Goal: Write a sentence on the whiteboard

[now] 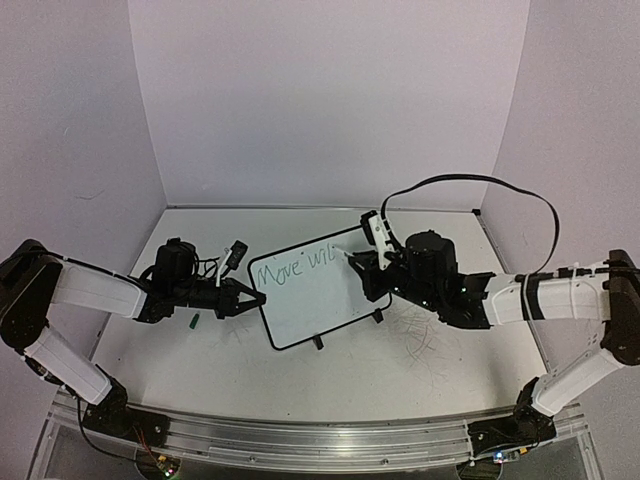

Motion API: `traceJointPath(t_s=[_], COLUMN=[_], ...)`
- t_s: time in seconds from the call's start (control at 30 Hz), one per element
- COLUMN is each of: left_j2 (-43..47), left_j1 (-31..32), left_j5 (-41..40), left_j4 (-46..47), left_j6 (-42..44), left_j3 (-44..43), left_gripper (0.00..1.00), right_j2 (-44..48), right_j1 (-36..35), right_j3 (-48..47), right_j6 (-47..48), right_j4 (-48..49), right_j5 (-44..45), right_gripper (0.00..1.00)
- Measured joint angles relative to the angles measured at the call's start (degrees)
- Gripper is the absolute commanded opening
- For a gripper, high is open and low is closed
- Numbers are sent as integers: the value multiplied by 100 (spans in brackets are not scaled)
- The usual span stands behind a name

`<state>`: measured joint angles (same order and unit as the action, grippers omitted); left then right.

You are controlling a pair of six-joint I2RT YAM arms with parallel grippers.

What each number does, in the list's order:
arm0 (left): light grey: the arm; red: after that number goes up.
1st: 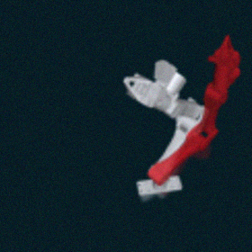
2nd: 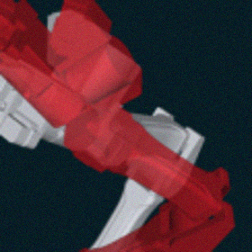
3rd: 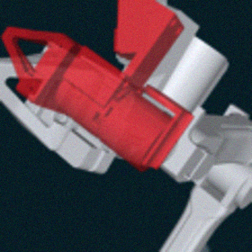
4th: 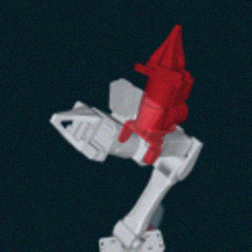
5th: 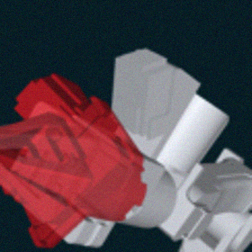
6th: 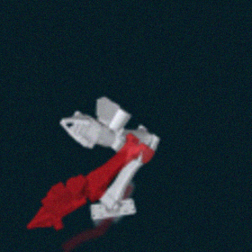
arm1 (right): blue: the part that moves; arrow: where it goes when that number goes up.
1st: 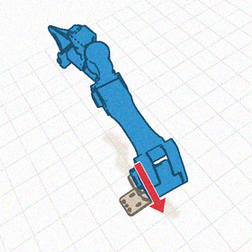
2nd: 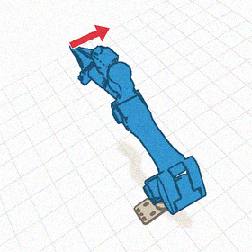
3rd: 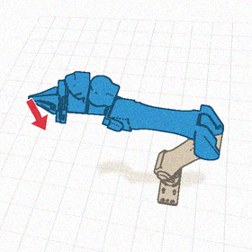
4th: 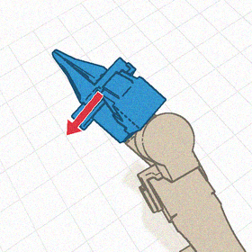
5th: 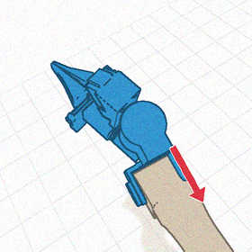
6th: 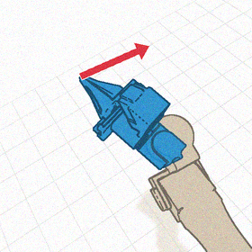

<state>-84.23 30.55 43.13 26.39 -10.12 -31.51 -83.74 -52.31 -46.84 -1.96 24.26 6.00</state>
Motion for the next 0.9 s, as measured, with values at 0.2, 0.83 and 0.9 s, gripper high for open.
traceJointPath(t_s=[0.2, 0.83, 0.9], left_j2=[20, 22, 22], left_j1=[2, 0, 0], left_j5=[-11, -17, -17], left_j4=[-7, -48, -46], left_j6=[22, 20, 20], left_j3=[0, 0, 0], left_gripper=[0, 0, 0], right_j2=[-300, -541, -543], right_j1=[0, 0, -2], right_j3=[-169, -290, -318], right_j6=[64, 86, 85], right_j4=[3, -44, -64], right_j5=[-133, -30, 13], right_gripper=[0, 0, 0])
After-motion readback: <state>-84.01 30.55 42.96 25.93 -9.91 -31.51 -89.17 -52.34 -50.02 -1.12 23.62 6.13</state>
